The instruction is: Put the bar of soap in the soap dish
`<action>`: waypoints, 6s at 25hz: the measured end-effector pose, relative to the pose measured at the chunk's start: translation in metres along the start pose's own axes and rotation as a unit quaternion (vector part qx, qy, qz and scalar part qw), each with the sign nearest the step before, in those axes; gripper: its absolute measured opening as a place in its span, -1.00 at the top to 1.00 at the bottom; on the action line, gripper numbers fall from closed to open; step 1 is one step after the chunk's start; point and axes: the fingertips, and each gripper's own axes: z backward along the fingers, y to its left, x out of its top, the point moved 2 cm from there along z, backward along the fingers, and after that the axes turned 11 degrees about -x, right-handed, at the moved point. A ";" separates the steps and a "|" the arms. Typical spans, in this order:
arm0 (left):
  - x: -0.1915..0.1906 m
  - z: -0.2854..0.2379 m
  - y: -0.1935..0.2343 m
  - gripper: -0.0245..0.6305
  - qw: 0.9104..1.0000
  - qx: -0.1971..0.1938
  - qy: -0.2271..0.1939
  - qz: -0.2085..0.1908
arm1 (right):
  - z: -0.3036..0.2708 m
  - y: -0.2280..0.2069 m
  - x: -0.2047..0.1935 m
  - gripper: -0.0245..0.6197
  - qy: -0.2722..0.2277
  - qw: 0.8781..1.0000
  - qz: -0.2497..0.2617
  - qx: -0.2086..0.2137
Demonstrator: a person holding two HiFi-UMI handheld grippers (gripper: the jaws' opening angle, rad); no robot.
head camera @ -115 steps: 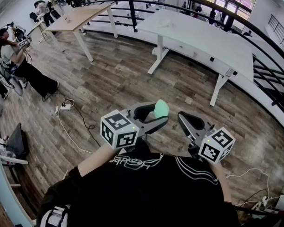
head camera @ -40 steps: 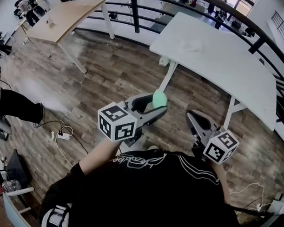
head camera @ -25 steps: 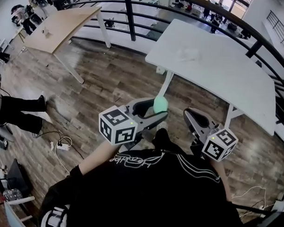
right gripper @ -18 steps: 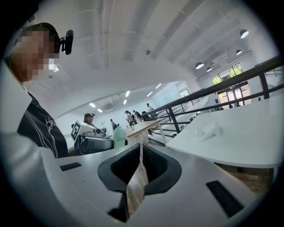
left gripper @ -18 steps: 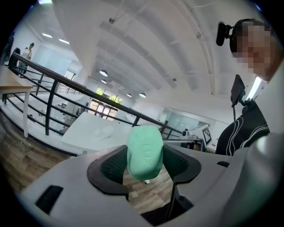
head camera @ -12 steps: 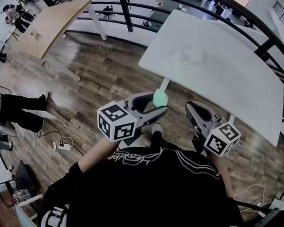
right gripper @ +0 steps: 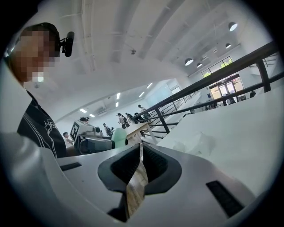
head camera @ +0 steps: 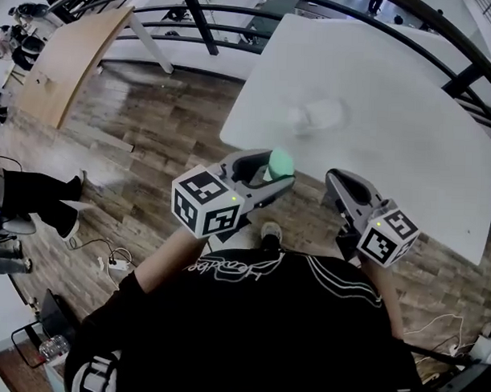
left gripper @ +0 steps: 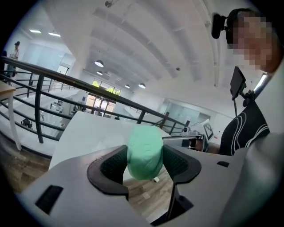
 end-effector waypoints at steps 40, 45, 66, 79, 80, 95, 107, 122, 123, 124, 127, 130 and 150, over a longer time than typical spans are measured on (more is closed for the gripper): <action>0.043 -0.116 0.106 0.14 0.977 -0.020 0.123 -0.172 | -0.030 -0.109 0.009 0.84 -0.002 0.998 -0.034 -0.057; 0.040 -0.131 0.123 0.14 0.971 -0.015 0.144 -0.189 | -0.035 -0.130 0.011 0.84 -0.003 0.997 -0.045 -0.069; 0.004 -0.167 0.159 0.13 0.953 -0.033 0.202 -0.224 | -0.051 -0.150 -0.016 0.84 0.013 0.993 -0.075 -0.091; -0.014 -0.175 0.173 0.14 0.940 -0.028 0.240 -0.239 | -0.050 -0.162 -0.021 0.84 0.013 0.990 -0.086 -0.107; -0.015 -0.176 0.174 0.13 0.941 -0.028 0.242 -0.237 | -0.051 -0.163 -0.022 0.84 0.014 0.990 -0.088 -0.106; -0.024 -0.181 0.176 0.13 0.932 -0.051 0.273 -0.233 | -0.051 -0.161 -0.031 0.85 0.022 0.990 -0.097 -0.103; -0.025 -0.187 0.183 0.13 0.939 -0.074 0.272 -0.198 | -0.042 -0.166 -0.042 0.84 0.025 0.988 -0.107 -0.108; -0.021 -0.180 0.178 0.04 0.946 -0.057 0.240 -0.212 | -0.024 -0.159 -0.039 0.84 0.015 0.989 -0.095 -0.115; -0.019 -0.178 0.176 0.03 0.947 -0.055 0.234 -0.214 | -0.022 -0.158 -0.039 0.84 0.014 0.989 -0.093 -0.116; -0.017 -0.176 0.174 0.03 0.948 -0.053 0.227 -0.214 | -0.020 -0.156 -0.038 0.84 0.013 0.989 -0.090 -0.116; -0.007 -0.168 0.160 0.03 0.955 -0.051 0.203 -0.208 | -0.014 -0.151 -0.034 0.84 0.009 0.990 -0.081 -0.111; 0.002 -0.158 0.135 0.03 0.962 -0.060 0.180 -0.196 | -0.005 -0.142 -0.029 0.84 0.004 0.992 -0.070 -0.104; 0.013 -0.056 -0.073 0.90 0.984 -0.139 0.037 -0.107 | 0.061 -0.018 0.004 0.84 -0.049 0.999 0.007 -0.012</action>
